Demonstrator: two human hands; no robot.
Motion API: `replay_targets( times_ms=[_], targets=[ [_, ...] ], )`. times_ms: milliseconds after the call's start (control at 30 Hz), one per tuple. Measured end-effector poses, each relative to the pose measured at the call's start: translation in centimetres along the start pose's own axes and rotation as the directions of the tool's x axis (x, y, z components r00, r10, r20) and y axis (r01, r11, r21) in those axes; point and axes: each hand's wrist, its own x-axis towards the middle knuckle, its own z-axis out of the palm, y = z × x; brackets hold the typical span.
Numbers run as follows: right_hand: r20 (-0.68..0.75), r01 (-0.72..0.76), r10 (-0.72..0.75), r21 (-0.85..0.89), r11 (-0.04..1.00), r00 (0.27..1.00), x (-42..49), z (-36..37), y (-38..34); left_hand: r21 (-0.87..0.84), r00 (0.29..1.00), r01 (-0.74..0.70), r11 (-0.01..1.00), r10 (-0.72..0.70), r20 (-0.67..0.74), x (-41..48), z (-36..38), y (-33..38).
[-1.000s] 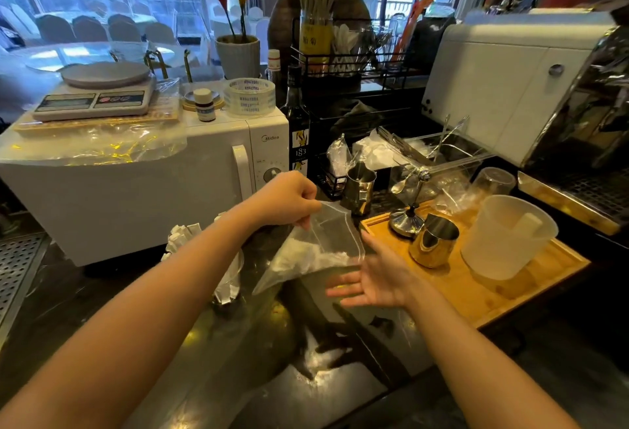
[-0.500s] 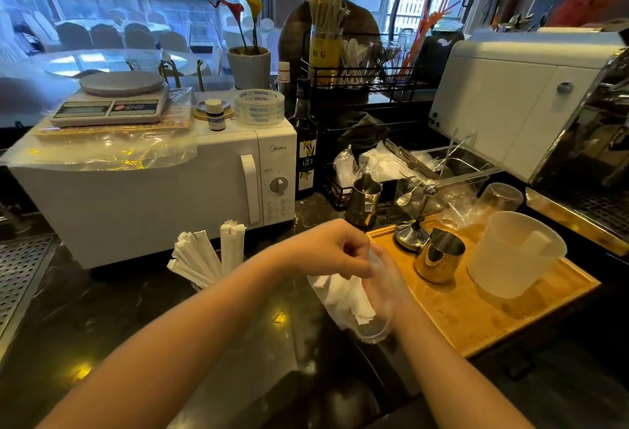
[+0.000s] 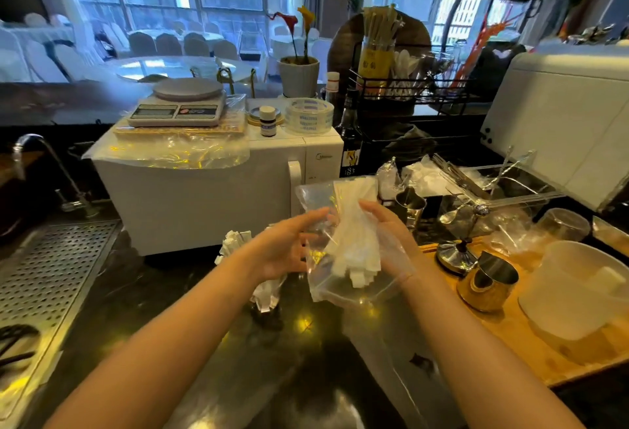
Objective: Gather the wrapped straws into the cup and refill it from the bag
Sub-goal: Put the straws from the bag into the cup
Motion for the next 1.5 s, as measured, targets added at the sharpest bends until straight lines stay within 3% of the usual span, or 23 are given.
replay_targets(
  times_ms=[100, 233, 367, 600, 733, 967, 1333, 1500],
  targets=[
    [-0.039, -0.076, 0.073, -0.075, 0.994, 0.997, 2.2, 1.9, 0.3, -0.083, 0.998, -0.035, 0.996, 0.04, 0.055, -0.5, -0.9, 0.9],
    [-0.03, -0.122, 0.119, -0.113, 0.986, 0.992, 4.4, 4.2, 0.4, 0.025, 0.984, -0.178, 0.984, 0.178, -0.011, -1.4, -2.5, 2.4],
    [-0.006, -0.034, 0.034, -0.262, 0.964, 0.999, 6.6, 6.0, 0.4, 0.139, 0.963, -0.233, 0.963, 0.248, -0.104, -2.3, -4.2, 3.8],
    [0.155, 0.183, -0.125, -0.453, 0.872, 0.98, 8.9, 8.4, 1.1, 0.344, 0.883, -0.329, 0.879, 0.416, -0.219, -3.1, -6.4, 4.6],
    [0.242, 0.225, -0.125, -0.446, 0.866, 0.962, 9.8, 8.5, 2.1, 0.355, 0.854, -0.311, 0.881, 0.424, -0.303, -3.1, -7.6, 3.9],
    [0.267, 0.228, -0.097, -0.519, 0.824, 0.959, 10.8, 7.5, 3.7, 0.321, 0.835, -0.275, 0.906, 0.391, -0.388, -3.0, -8.5, 2.1],
    [0.326, 0.283, -0.09, -0.613, 0.737, 0.941, 11.1, 6.4, 4.2, 0.312, 0.835, -0.238, 0.92, 0.358, -0.418, -2.4, -9.0, 0.4],
    [0.33, 0.294, -0.104, -0.598, 0.746, 0.938, 10.8, 6.4, 3.9, 0.287, 0.825, -0.259, 0.922, 0.365, -0.431, -2.4, -8.9, 0.5]
  ],
)
